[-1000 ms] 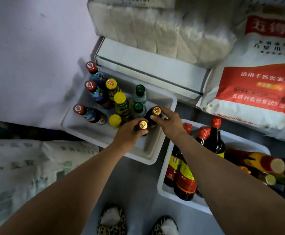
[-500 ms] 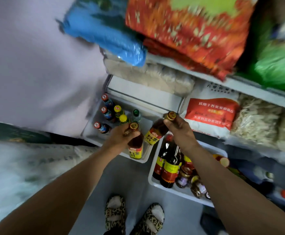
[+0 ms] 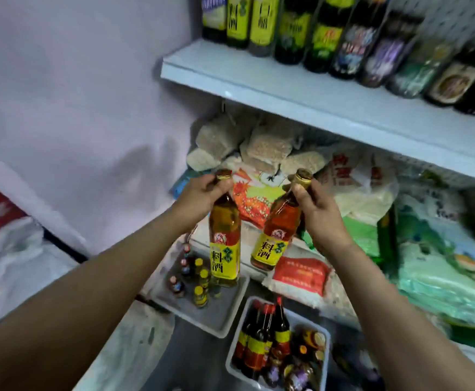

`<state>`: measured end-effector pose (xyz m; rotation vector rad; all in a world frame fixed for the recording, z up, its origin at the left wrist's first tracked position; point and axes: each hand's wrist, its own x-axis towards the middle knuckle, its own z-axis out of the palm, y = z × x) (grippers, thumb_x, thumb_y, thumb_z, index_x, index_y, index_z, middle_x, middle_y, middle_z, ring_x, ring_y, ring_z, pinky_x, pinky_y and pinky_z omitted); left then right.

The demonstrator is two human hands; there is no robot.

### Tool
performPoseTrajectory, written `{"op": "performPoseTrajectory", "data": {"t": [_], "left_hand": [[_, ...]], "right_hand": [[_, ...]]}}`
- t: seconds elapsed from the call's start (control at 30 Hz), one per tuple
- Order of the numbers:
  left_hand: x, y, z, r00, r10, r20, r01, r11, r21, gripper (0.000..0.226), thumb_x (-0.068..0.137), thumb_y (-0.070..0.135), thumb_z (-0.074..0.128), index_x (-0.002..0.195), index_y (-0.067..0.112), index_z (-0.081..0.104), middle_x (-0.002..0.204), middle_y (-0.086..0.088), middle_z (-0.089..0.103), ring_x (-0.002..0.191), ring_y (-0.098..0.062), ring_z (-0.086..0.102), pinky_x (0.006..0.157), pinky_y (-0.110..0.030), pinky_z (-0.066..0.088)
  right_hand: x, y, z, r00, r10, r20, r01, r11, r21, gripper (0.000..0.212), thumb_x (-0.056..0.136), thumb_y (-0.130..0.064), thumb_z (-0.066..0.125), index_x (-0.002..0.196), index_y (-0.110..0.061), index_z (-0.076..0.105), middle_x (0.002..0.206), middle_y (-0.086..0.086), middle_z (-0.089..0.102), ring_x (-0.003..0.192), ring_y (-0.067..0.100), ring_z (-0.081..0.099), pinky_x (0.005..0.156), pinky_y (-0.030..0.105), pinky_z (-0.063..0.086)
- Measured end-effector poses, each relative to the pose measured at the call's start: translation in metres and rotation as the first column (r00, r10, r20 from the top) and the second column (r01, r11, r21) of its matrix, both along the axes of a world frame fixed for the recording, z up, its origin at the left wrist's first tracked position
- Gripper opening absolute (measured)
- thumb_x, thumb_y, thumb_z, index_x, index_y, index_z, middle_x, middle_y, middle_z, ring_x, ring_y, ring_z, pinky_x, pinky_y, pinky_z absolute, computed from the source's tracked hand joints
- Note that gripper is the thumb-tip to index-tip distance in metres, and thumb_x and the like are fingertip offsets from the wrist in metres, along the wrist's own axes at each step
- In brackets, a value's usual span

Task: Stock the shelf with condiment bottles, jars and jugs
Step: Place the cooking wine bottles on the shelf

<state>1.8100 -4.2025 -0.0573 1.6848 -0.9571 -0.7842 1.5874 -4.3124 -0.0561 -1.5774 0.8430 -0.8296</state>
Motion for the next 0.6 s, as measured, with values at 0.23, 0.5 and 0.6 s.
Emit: {"op": "performPoseTrajectory", "data": {"t": [0.23, 0.5, 0.6], "left_hand": [[0.02, -0.021, 0.167, 0.999, 0.021, 0.04, -0.01, 0.965, -0.262, 0.027, 0.094, 0.035, 0.061, 0.104, 0.011, 0.069, 0.093, -0.003, 0.074, 0.089, -0.018, 0.071, 0.083, -0.033, 0.055], [0.069, -0.078, 0.266, 0.995, 0.055, 0.083, -0.016, 0.912, -0.409, 0.017, 0.094, 0.035, 0.061, 0.096, 0.02, 0.07, 0.091, 0.002, 0.076, 0.086, -0.013, 0.073, 0.079, -0.032, 0.056], [0.101, -0.116, 0.281, 0.995, 0.058, 0.087, -0.018, 0.913, -0.408, 0.024, 0.093, 0.039, 0.062, 0.094, 0.016, 0.07, 0.089, -0.001, 0.076, 0.085, -0.018, 0.073, 0.078, -0.037, 0.058]], "right_hand": [[0.016, -0.021, 0.175, 0.989, 0.008, 0.15, 0.028, 0.972, -0.235, 0.024, 0.101, -0.038, 0.053, 0.118, -0.027, 0.065, 0.106, -0.001, 0.073, 0.096, 0.015, 0.07, 0.081, 0.034, 0.059], [0.054, -0.058, 0.272, 0.946, -0.01, 0.324, 0.105, 0.955, -0.277, 0.027, 0.103, -0.03, 0.051, 0.11, -0.005, 0.06, 0.088, 0.006, 0.07, 0.071, 0.019, 0.068, 0.063, 0.03, 0.056], [0.077, -0.088, 0.281, 0.941, -0.029, 0.338, 0.123, 0.957, -0.261, 0.021, 0.102, -0.031, 0.052, 0.104, -0.014, 0.063, 0.09, 0.006, 0.072, 0.076, 0.025, 0.07, 0.07, 0.04, 0.061]]}}
